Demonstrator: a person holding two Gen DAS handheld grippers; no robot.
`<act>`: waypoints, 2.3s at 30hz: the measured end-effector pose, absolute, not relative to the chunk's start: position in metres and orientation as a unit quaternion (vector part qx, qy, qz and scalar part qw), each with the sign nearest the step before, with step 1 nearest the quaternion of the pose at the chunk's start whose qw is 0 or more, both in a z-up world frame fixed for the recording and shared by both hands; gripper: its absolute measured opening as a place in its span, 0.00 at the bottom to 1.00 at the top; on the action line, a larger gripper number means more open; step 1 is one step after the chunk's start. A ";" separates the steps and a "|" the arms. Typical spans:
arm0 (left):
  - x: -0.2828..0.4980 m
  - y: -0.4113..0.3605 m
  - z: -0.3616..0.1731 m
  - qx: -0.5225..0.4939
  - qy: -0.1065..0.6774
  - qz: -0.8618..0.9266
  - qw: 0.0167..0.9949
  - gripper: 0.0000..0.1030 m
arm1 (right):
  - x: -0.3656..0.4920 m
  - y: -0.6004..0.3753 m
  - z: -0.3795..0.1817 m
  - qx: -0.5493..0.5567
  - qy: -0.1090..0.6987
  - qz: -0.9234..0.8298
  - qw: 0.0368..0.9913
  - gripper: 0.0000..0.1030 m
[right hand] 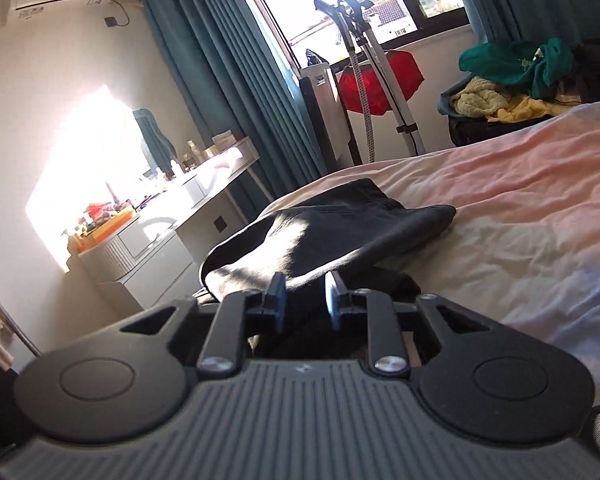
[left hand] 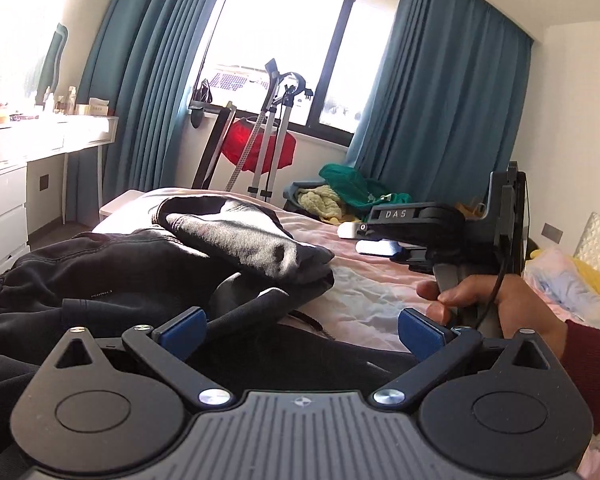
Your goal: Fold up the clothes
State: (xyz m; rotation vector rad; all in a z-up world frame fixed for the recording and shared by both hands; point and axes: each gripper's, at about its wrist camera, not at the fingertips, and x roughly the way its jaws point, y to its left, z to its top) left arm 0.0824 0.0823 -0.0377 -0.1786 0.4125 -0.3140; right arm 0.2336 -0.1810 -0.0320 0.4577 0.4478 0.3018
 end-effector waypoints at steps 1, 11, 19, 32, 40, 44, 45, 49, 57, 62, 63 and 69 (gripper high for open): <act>0.087 0.081 -0.042 -0.087 0.210 -0.153 0.962 1.00 | 0.245 -0.189 -0.036 0.246 0.223 0.133 0.934 0.66; 0.133 0.080 -0.082 -0.103 0.254 -0.136 0.952 1.00 | 0.413 -0.215 -0.134 0.442 0.282 0.001 0.851 0.55; 0.161 0.101 -0.105 -0.210 0.296 -0.184 0.913 1.00 | 0.435 -0.215 -0.067 0.240 0.196 0.001 0.951 0.05; 0.154 0.103 -0.096 -0.217 0.287 -0.172 0.917 1.00 | 0.269 -0.481 -0.018 0.272 0.102 -0.210 0.934 0.05; 0.183 0.125 -0.125 -0.340 0.342 -0.136 0.865 1.00 | 0.164 -0.531 -0.130 0.415 0.115 -0.268 0.862 0.05; 0.191 0.146 -0.141 -0.414 0.332 -0.124 0.839 0.98 | 0.136 -0.532 -0.176 0.492 0.121 -0.283 0.814 0.06; 0.192 0.152 -0.143 -0.432 0.325 -0.125 0.832 0.98 | 0.135 -0.533 -0.178 0.505 0.118 -0.282 0.807 0.06; 0.195 0.171 -0.150 -0.491 0.311 -0.119 0.805 0.94 | 0.131 -0.536 -0.185 0.553 0.105 -0.278 0.778 0.06; 0.216 0.183 -0.154 -0.507 0.336 -0.054 0.792 0.51 | 0.137 -0.554 -0.189 0.578 0.107 -0.262 0.765 0.06; 0.236 0.185 -0.134 -0.471 0.375 0.002 0.798 0.09 | 0.143 -0.566 -0.189 0.585 0.103 -0.253 0.763 0.06; 0.239 0.186 -0.129 -0.464 0.378 0.002 0.801 0.08 | 0.145 -0.568 -0.188 0.585 0.101 -0.250 0.765 0.06; 0.242 0.194 -0.104 -0.435 0.390 -0.021 0.811 0.06 | 0.161 -0.578 -0.173 0.568 0.048 -0.231 0.788 0.05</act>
